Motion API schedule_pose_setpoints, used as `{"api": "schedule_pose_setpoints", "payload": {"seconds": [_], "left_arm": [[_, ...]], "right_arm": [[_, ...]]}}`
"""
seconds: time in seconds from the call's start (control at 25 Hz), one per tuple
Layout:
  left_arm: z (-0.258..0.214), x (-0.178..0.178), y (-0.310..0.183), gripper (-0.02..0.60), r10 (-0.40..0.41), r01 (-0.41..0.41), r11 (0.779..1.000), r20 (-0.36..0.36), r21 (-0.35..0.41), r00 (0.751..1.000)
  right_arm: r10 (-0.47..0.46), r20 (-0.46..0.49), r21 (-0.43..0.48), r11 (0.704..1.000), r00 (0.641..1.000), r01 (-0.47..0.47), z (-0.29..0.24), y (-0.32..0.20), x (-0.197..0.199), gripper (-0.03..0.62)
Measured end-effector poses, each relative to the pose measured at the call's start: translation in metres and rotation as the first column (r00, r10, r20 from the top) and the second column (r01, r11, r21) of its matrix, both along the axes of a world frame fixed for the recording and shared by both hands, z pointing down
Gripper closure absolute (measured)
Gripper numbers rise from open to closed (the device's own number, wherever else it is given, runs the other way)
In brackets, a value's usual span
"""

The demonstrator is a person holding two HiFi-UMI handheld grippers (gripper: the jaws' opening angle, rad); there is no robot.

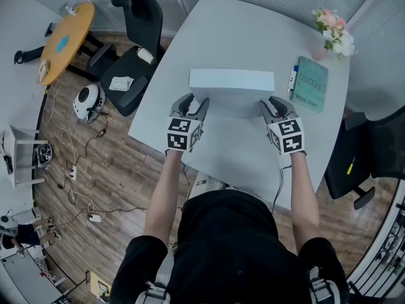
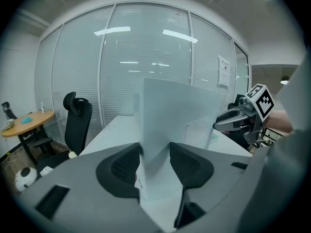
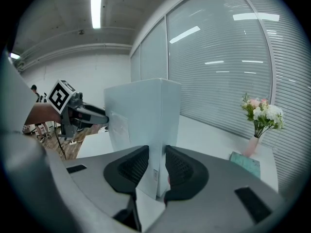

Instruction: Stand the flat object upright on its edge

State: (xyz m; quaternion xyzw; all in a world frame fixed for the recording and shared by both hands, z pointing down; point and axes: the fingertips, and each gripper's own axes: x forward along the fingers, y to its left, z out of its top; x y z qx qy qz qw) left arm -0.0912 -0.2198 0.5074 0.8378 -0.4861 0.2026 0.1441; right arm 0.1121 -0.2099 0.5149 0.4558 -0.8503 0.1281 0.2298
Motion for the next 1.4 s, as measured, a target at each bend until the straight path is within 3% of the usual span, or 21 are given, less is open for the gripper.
{"api": "schedule_pose_setpoints", "payload": {"seconds": [0.68,1.4], "left_arm": [[0.004,0.002,0.019,0.368,-0.01,0.01,1.0,-0.032,-0.025,0.999],[0.001,-0.002,0.024,0.367,-0.024,0.024,0.999,-0.01,-0.04,1.0]], "right_arm": [[0.007,0.022,-0.016,1.0,1.0,-0.007,0.001,0.011,-0.001,0.451],[-0.008,-0.012,-0.021,1.0,1.0,0.008,0.002,0.017,0.0,0.451]]}}
